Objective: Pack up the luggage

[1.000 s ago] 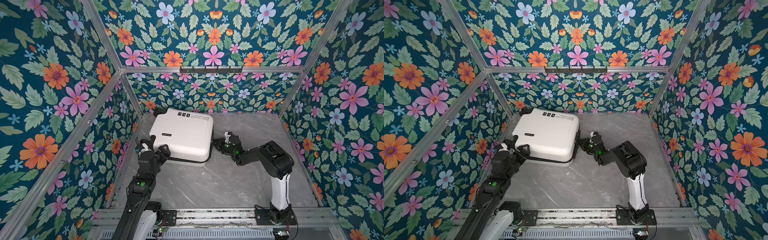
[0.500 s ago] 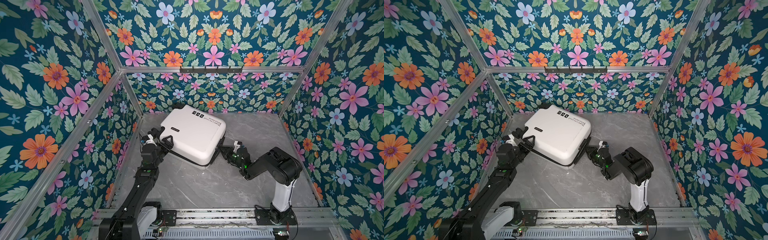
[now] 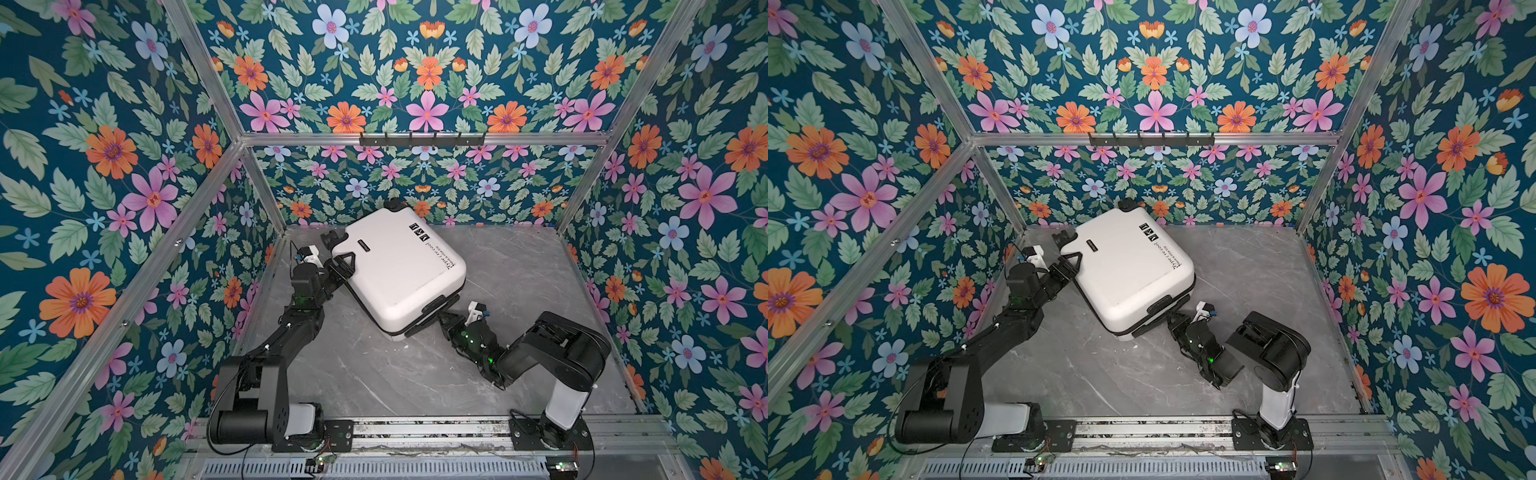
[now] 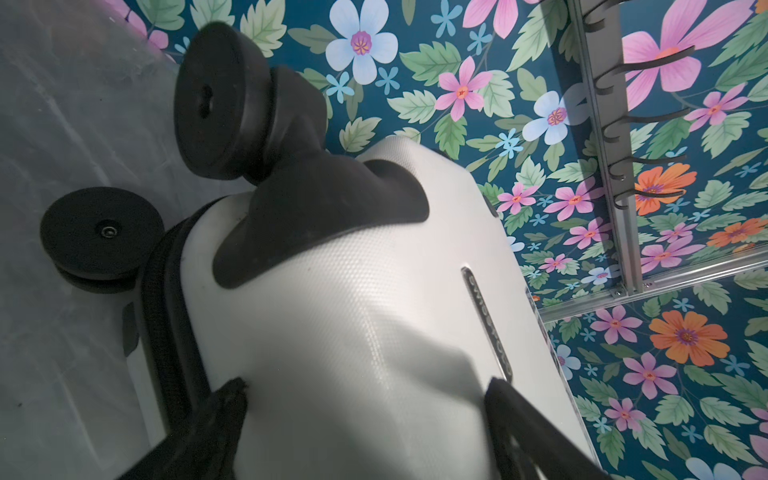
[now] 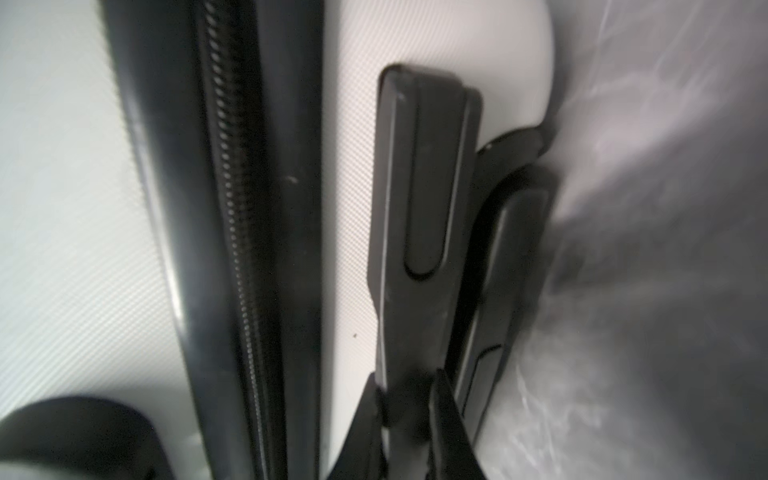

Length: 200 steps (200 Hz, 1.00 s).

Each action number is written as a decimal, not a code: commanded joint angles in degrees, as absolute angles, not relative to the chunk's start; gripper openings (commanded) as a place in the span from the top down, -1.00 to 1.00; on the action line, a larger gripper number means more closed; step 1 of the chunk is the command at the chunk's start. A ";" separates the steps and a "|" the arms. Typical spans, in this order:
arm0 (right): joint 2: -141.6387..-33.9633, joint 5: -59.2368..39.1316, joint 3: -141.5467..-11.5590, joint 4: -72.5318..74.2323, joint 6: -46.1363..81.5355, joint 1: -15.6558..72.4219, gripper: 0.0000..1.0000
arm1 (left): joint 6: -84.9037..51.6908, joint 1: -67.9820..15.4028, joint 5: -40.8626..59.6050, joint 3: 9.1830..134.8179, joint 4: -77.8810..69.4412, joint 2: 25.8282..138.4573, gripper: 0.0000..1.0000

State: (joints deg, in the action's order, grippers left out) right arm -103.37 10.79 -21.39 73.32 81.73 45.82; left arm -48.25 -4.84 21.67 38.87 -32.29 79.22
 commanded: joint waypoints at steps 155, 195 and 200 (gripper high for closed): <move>-77.90 5.24 -20.21 27.31 63.35 49.83 -0.29 | -39.83 -9.77 21.59 48.94 -28.62 85.70 -0.99; -57.60 4.40 -19.97 5.44 54.57 42.33 -0.39 | -33.50 -9.58 15.88 45.07 -13.60 73.39 -0.99; -55.17 4.35 -19.87 2.92 53.76 40.87 -0.41 | -32.96 -9.58 15.30 43.80 -12.22 71.51 -0.98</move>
